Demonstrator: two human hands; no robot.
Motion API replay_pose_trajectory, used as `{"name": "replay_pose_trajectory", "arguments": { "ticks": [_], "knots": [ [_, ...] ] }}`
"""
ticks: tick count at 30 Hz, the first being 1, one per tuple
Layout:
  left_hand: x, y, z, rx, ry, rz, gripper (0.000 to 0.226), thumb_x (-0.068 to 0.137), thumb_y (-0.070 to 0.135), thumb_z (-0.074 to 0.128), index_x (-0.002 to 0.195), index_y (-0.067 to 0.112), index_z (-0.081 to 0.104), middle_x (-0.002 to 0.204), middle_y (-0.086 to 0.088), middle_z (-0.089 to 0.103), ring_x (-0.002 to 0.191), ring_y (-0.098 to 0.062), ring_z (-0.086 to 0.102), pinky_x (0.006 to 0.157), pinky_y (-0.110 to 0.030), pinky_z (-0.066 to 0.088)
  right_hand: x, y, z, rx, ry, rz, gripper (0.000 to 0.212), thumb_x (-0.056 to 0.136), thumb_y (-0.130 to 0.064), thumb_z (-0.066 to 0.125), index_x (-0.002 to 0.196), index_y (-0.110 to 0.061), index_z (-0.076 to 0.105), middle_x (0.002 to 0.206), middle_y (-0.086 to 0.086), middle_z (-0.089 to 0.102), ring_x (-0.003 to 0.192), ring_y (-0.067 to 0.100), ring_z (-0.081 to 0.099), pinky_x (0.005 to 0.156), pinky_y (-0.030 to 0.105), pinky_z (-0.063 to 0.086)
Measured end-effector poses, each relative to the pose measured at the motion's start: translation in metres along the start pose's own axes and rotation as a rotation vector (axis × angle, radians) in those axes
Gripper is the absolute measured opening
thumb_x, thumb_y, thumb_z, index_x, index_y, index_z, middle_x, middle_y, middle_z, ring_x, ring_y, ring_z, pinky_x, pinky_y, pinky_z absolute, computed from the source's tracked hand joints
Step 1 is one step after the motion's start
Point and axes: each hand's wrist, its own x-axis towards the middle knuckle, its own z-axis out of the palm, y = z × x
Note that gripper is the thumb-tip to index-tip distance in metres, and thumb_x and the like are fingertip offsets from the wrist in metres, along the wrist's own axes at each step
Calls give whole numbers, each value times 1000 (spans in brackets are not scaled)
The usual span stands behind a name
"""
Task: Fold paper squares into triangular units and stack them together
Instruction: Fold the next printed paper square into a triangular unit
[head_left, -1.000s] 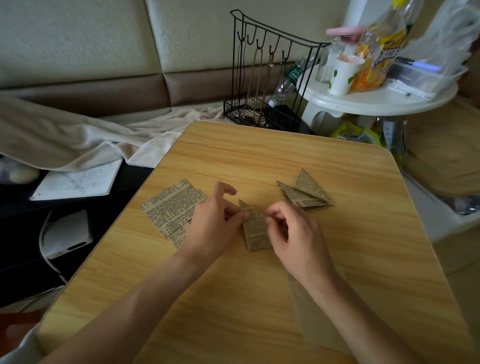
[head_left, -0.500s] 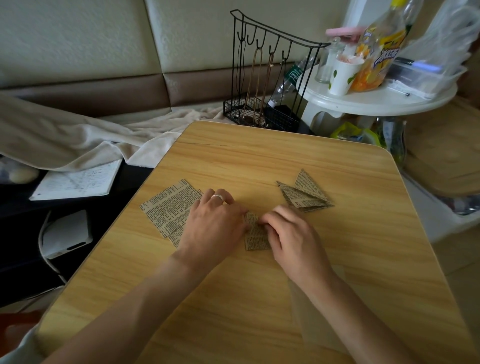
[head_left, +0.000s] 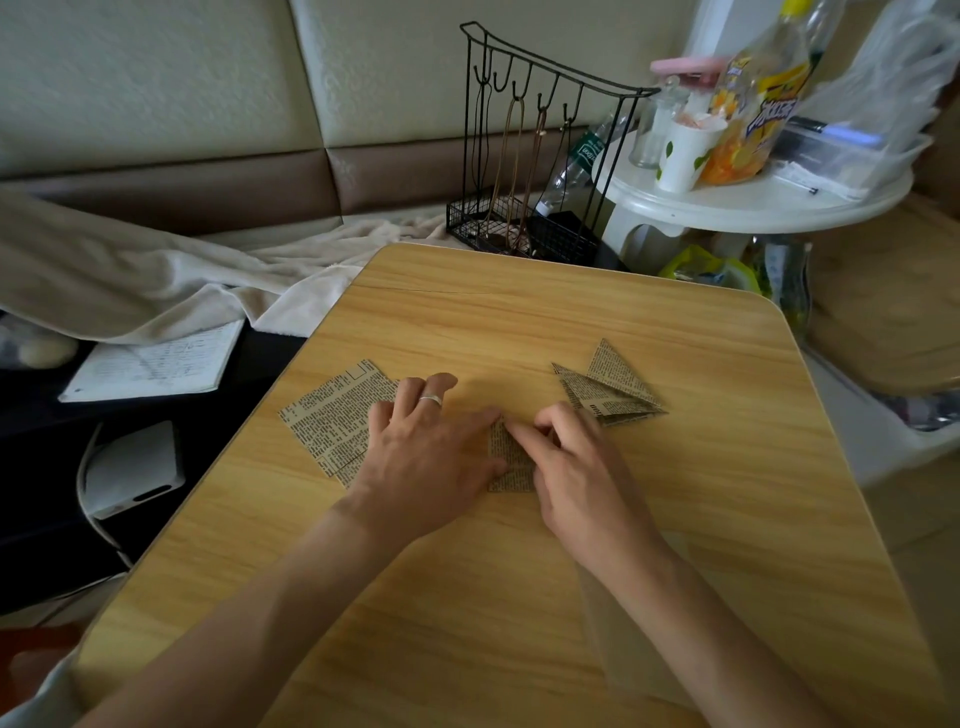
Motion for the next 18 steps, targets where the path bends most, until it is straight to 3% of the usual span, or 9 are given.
{"name": "replay_pose_trajectory", "arguments": {
  "ticks": [6, 18],
  "knots": [
    [-1, -1, -1, 118, 15, 23, 62, 86, 77, 44, 145, 56, 44, 162, -1, 25, 143, -22, 19, 107, -45, 21, 0, 0, -6, -46, -49, -16, 51, 85, 3, 64, 134, -12, 66, 114, 2, 54, 105, 23, 53, 86, 40, 54],
    [6, 2, -3, 169, 24, -26, 65, 87, 81, 33, 147, 58, 38, 167, -1, 17, 147, -24, 15, 111, -47, 21, -12, 3, -12, -67, 37, 49, 33, 84, 0, 68, 116, -4, 76, 97, 4, 59, 93, 25, 60, 82, 40, 56]
  ]
}}
